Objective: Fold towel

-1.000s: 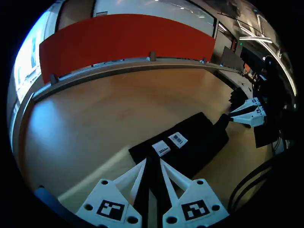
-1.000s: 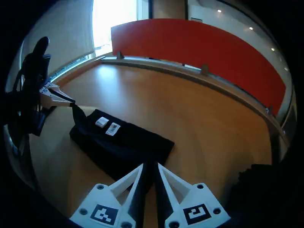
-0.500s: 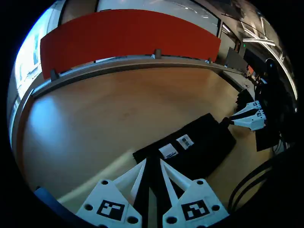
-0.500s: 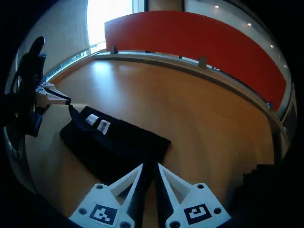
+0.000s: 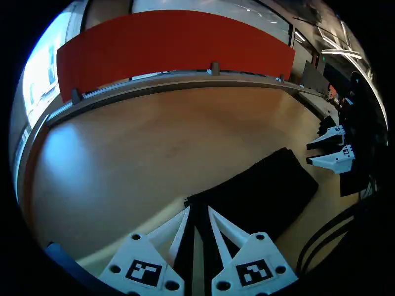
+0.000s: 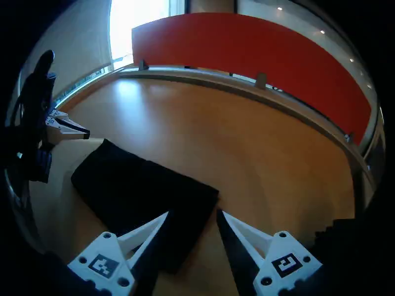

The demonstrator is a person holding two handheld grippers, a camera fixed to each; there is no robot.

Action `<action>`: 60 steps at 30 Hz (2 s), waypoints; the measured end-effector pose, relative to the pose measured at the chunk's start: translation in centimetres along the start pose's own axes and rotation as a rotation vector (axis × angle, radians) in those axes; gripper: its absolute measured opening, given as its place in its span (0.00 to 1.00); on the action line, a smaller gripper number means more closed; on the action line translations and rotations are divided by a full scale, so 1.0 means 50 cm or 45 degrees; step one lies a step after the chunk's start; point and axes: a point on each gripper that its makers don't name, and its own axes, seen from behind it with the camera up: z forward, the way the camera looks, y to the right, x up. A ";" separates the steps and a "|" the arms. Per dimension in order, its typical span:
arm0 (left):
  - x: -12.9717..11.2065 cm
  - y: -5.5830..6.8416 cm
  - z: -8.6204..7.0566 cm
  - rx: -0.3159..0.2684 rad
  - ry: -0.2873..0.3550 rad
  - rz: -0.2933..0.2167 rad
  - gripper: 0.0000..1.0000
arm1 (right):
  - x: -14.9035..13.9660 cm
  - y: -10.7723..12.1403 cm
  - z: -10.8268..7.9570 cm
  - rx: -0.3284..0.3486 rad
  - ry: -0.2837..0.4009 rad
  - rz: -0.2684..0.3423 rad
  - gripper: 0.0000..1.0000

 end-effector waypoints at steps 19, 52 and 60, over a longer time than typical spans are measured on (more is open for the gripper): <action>-0.025 -0.018 -0.044 0.043 0.004 -0.048 0.92 | -0.015 -0.007 -0.029 0.003 0.006 0.013 0.87; -0.141 -0.013 -0.169 0.137 0.014 -0.143 0.92 | -0.112 -0.044 -0.102 0.030 -0.015 -0.001 0.87; -0.152 -0.022 -0.195 0.169 0.027 -0.161 0.92 | -0.132 -0.053 -0.101 0.065 -0.040 -0.064 0.87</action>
